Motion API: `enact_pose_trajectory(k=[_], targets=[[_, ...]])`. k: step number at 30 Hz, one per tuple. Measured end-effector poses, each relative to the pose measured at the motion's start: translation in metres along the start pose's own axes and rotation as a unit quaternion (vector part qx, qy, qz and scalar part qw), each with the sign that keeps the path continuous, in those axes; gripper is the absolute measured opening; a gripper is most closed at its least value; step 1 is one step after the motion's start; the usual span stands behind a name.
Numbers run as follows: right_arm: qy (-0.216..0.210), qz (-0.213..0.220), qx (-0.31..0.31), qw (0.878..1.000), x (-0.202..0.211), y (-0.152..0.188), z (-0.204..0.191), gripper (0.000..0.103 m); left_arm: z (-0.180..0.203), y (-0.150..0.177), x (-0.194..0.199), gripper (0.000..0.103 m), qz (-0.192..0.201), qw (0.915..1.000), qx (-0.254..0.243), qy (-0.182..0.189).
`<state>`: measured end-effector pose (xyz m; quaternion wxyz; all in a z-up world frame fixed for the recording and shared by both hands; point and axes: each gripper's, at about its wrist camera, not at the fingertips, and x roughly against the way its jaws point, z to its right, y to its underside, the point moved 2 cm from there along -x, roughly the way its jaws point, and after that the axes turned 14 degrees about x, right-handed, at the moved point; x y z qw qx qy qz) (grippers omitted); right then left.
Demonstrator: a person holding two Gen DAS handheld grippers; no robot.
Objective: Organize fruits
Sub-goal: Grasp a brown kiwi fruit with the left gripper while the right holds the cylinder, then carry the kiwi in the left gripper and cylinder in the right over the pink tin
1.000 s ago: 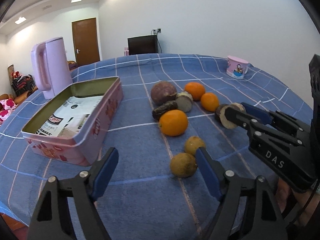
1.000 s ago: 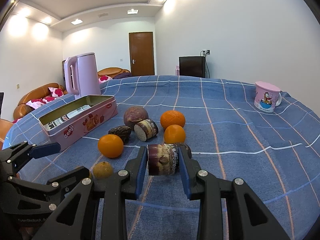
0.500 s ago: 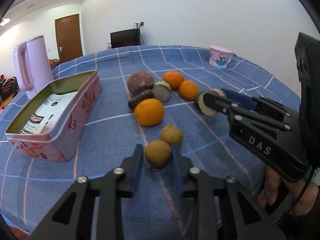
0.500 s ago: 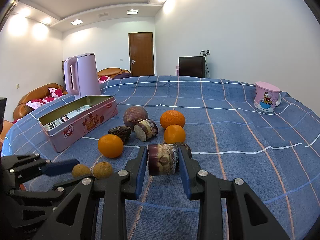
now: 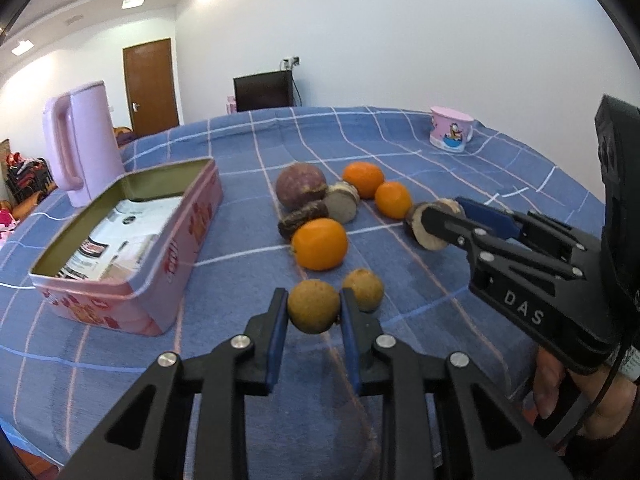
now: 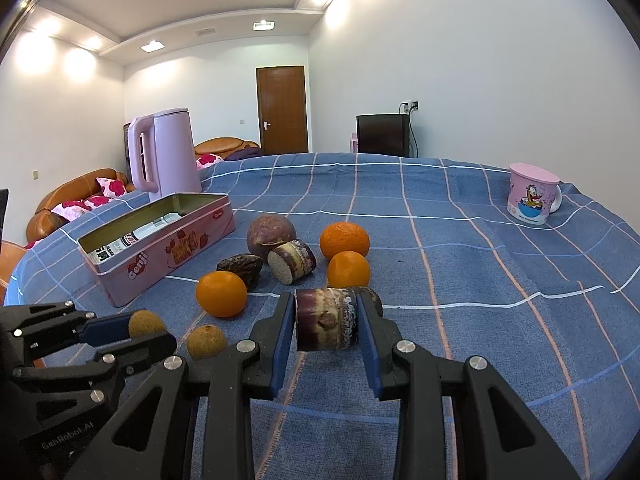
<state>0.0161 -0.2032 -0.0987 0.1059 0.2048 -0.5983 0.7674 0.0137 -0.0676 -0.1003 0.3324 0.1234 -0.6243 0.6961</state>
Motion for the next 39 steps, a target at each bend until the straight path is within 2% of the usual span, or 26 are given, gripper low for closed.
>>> enact_pose_trajectory(k=[11, 21, 39], targets=[[-0.001, 0.014, 0.014, 1.000, 0.003, -0.011, -0.007, 0.033, -0.010, -0.013, 0.007, 0.027, 0.032, 0.9985, 0.001, -0.044], [-0.009, 0.034, 0.035, 0.999, 0.004, -0.032, -0.017, 0.033, -0.030, -0.030, 0.010, 0.027, 0.050, 0.9959, 0.022, -0.072], [-0.043, 0.060, 0.083, 0.994, -0.008, -0.074, -0.051, 0.033, -0.063, -0.060, 0.012, 0.027, 0.076, 0.9905, 0.048, -0.104]])
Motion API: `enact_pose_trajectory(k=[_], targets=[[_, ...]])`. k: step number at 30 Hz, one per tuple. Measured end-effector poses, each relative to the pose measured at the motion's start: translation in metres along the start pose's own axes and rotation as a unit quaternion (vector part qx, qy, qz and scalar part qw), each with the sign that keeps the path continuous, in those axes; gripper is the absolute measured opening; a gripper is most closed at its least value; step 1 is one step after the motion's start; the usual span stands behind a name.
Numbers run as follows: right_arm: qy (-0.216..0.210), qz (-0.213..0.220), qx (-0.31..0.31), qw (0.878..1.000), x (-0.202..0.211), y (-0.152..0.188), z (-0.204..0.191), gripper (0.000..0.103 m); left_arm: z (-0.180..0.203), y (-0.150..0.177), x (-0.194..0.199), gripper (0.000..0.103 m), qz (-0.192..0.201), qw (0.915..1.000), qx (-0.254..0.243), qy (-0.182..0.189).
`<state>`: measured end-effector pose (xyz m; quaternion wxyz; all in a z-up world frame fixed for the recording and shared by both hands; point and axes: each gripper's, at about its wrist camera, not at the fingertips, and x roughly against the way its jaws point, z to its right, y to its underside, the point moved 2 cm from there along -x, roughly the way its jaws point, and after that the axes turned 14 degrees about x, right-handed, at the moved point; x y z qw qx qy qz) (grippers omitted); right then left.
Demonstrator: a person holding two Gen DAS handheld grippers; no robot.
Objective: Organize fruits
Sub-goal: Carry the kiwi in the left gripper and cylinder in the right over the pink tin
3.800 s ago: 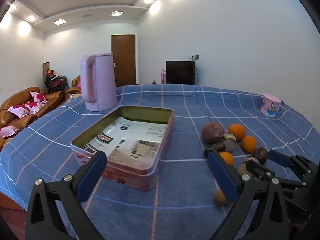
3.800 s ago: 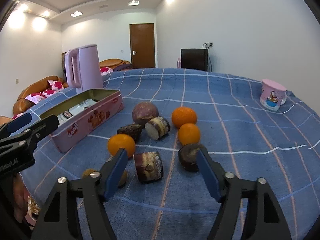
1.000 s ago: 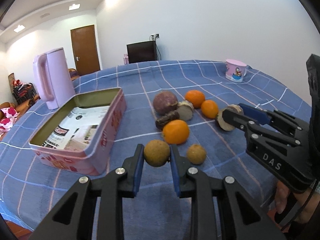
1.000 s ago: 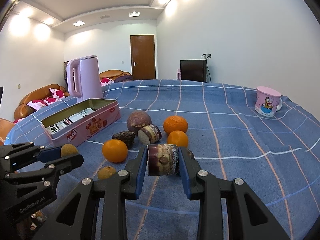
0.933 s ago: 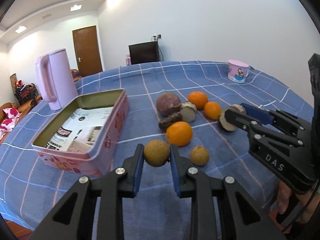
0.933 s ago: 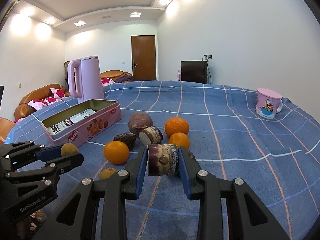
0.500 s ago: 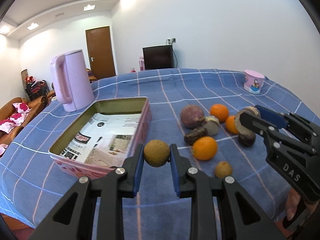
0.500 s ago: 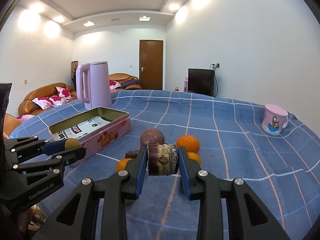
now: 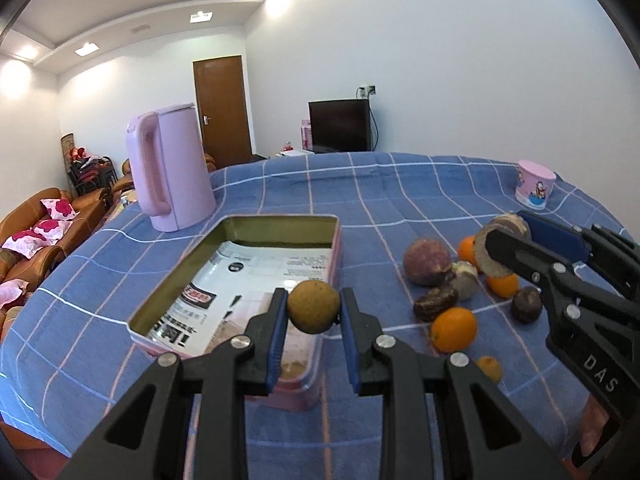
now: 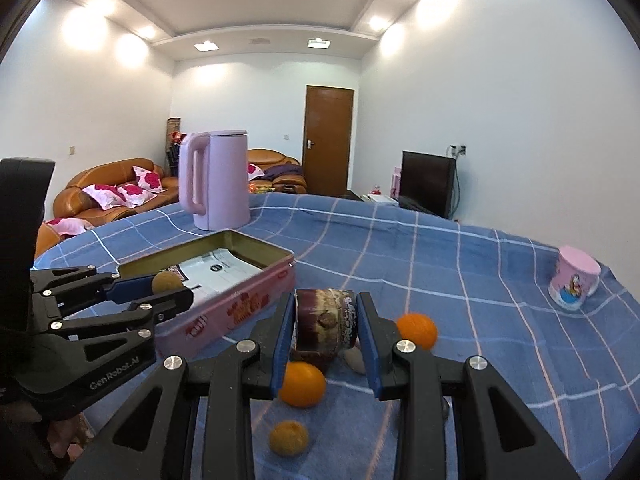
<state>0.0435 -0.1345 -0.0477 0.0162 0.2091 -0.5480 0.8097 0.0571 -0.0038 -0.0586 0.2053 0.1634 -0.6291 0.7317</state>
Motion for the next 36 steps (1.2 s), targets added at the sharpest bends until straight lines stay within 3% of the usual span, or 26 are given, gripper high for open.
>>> enact_pose_trajectory(k=[22, 36], targets=[[-0.038, 0.016, 0.041, 0.998, -0.040, -0.049, -0.027, 0.033, -0.038, -0.025, -0.031, 0.027, -0.004, 0.9989, 0.023, -0.040], [-0.084, -0.018, 0.036, 0.996, -0.094, -0.061, -0.049, 0.033, -0.066, -0.042, -0.067, 0.027, -0.027, 0.9968, 0.035, -0.067]])
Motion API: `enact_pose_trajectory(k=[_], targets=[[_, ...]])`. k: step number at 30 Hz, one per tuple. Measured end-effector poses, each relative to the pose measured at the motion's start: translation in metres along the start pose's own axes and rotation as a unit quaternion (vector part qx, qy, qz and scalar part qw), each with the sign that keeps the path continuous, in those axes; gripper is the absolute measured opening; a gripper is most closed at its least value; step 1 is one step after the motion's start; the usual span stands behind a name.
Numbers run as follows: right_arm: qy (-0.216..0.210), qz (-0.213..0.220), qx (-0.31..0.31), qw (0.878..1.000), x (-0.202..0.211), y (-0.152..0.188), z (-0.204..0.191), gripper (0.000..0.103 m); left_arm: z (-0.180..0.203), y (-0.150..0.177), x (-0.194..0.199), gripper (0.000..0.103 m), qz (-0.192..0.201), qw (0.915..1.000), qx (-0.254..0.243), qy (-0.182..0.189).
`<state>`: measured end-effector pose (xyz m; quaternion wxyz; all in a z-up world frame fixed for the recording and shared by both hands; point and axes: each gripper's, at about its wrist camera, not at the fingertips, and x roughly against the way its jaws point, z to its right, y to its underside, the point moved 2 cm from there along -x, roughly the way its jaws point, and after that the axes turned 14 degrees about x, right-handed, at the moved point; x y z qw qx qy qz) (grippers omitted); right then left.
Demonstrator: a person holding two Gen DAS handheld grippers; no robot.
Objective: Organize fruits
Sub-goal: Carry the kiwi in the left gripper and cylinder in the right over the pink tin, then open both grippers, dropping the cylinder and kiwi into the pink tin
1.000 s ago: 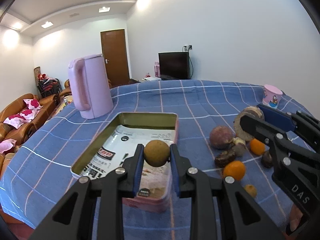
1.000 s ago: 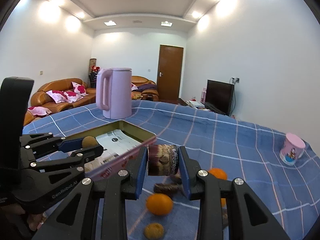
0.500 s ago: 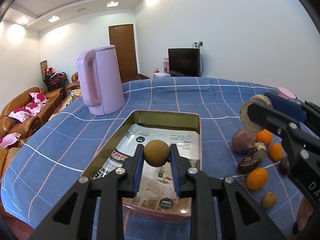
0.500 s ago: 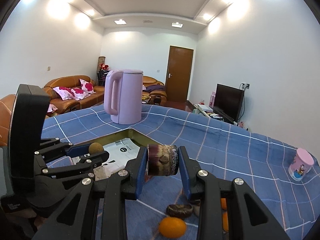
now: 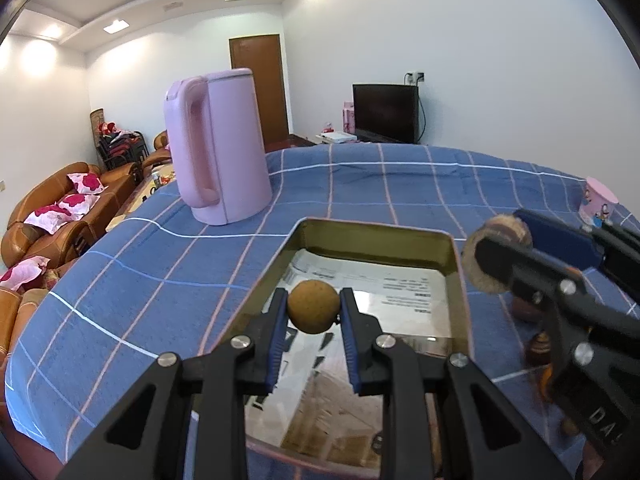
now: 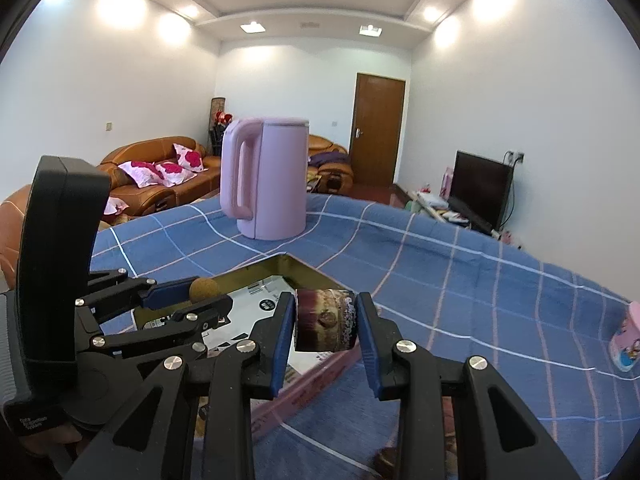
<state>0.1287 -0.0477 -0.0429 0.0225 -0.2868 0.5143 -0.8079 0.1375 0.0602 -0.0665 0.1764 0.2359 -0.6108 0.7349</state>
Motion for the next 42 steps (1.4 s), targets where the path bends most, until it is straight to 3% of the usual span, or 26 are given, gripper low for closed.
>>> enact_pose_trajectory(k=[13, 26, 32, 38, 42], targets=[[-0.038, -0.046, -0.009, 0.998, -0.042, 0.004, -0.011, 0.033, -0.014, -0.002, -0.028, 0.027, -0.035, 0.9992, 0.003, -0.017], [-0.064, -0.072, -0.010, 0.995, -0.053, 0.005, -0.017, 0.033, -0.017, -0.003, -0.035, 0.028, -0.052, 0.9984, 0.004, -0.022], [-0.060, -0.069, -0.013, 0.996, -0.045, 0.004, -0.015, 0.035, -0.018, -0.004, -0.028, 0.042, -0.050, 0.9986, 0.010, -0.013], [-0.047, -0.056, -0.016, 0.997, -0.025, 0.003, -0.011, 0.037, -0.013, -0.005, -0.014, 0.065, -0.034, 0.9993, 0.011, -0.008], [-0.036, -0.047, -0.017, 0.998, -0.009, 0.006, -0.005, 0.052, -0.012, -0.007, -0.004, 0.065, -0.028, 0.9995, 0.016, 0.003]])
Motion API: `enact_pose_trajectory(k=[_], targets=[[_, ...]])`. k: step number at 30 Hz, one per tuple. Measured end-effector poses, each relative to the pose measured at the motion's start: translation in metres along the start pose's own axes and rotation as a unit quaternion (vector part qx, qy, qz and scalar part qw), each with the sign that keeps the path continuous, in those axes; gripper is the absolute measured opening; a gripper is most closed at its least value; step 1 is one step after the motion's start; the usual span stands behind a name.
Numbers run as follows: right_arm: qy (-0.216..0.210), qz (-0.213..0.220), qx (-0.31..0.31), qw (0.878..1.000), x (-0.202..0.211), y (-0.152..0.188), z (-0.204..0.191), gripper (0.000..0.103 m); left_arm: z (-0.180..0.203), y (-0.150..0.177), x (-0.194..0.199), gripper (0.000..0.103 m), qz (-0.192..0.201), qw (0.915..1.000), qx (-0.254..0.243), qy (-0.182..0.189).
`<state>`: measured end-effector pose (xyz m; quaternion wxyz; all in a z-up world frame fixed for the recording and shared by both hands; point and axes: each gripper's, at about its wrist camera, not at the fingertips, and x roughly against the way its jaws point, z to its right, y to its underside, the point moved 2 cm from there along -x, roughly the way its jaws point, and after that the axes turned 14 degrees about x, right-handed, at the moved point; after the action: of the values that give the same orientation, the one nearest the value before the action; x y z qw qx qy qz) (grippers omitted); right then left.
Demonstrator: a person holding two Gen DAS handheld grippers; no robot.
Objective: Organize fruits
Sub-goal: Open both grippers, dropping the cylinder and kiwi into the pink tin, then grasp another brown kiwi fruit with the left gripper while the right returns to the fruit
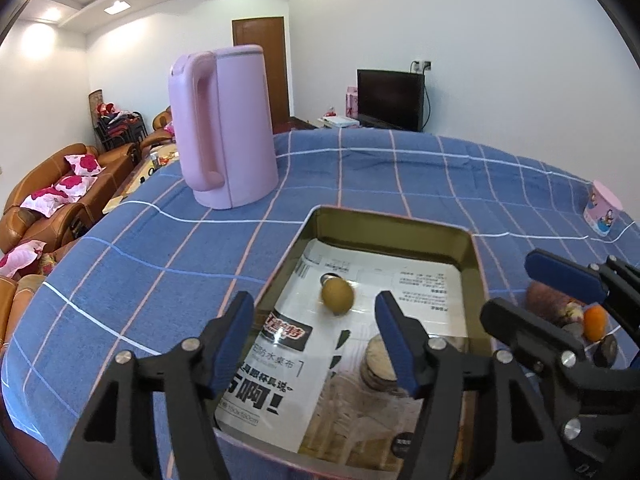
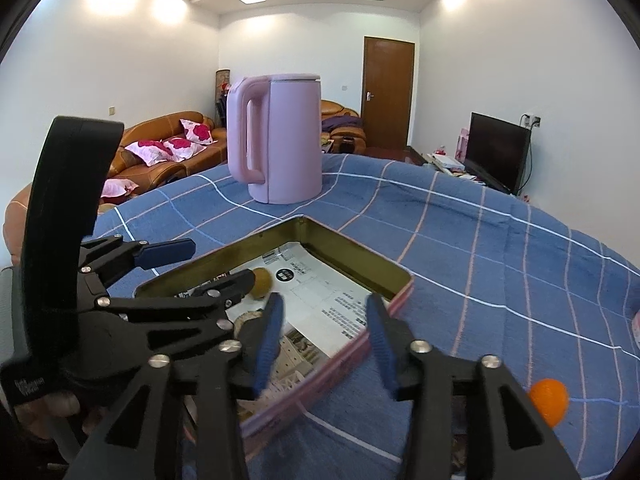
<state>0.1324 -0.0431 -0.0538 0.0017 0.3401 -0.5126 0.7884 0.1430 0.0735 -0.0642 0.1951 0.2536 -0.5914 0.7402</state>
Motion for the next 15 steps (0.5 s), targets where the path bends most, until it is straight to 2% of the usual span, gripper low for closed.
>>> enact_pose_trajectory(k=[4, 8, 12, 15], targets=[[0.013, 0.010, -0.002, 1.000, 0.021, 0.008, 0.005, 0.053, 0.006, 0.004, 0.016, 0.066, 0.011, 0.9999, 0.002, 0.010], [0.051, 0.014, -0.006, 0.999, 0.053, 0.028, 0.018, 0.053, 0.019, 0.019, 0.037, 0.066, 0.034, 0.9993, -0.004, 0.016], [0.102, 0.012, -0.031, 0.994, 0.092, 0.063, 0.039, 0.057, 0.039, 0.040, 0.052, 0.069, 0.040, 0.9983, -0.021, 0.036], [0.135, 0.006, -0.052, 0.989, 0.115, 0.093, 0.053, 0.059, 0.059, 0.058, 0.058, 0.069, 0.029, 0.9971, -0.040, 0.058]])
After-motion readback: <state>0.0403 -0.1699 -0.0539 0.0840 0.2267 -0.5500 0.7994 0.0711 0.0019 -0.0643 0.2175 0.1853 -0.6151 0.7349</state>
